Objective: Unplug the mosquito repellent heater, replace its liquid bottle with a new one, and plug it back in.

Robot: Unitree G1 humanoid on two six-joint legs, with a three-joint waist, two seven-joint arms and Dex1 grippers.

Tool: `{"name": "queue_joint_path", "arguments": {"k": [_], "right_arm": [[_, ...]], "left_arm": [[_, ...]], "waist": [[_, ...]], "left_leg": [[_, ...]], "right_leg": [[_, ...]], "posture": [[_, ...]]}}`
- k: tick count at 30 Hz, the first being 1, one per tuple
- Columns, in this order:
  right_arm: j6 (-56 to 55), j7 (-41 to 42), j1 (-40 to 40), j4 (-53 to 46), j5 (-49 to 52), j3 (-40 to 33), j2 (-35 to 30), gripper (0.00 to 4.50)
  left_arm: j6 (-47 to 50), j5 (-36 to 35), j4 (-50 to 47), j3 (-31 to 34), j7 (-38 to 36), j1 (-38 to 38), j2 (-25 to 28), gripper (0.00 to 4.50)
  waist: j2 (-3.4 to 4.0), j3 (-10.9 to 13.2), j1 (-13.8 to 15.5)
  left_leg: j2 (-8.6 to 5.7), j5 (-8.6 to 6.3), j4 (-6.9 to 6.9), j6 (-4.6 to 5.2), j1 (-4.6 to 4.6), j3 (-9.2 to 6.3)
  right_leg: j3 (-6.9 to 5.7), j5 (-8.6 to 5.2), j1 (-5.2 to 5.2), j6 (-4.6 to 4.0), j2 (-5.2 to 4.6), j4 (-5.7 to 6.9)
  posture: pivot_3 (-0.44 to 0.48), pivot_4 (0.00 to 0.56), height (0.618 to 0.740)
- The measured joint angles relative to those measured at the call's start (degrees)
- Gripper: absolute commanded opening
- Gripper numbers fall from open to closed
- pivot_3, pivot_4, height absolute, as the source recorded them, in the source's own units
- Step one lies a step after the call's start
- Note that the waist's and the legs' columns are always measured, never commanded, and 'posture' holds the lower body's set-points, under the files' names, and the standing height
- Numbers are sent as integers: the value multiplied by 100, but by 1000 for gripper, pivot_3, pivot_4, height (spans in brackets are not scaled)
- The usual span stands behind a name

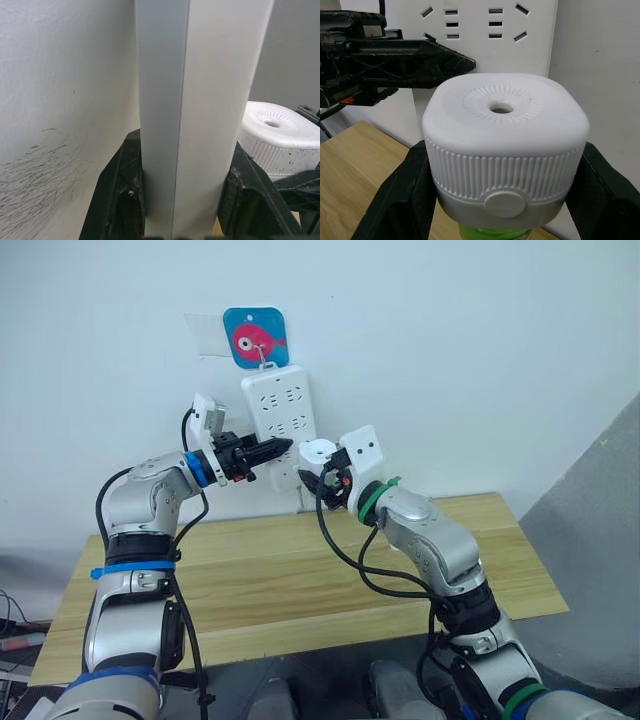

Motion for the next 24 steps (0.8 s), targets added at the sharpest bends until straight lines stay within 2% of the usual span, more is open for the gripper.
{"name": "queue_joint_path", "arguments": {"k": [15,24], "right_arm": [[79,47,-226,261,-278,18,136,3034],[74,293,-445,327,-612,189,-31,3034]], "left_arm": [[-174,182,2,41,6,7,2,1327],[-298,207,2,57,6,25,1,1327]], "waist": [[0,0,-3],[0,1,-3]], "left_leg": [[4,1,-1,-1,3,-1],[4,1,-4,-1,2,0]], "right_leg": [[5,4,-1,-6,8,1],[7,4,-4,-7,9,0]], "posture": [[-77,84,740],[-78,90,740]]}}
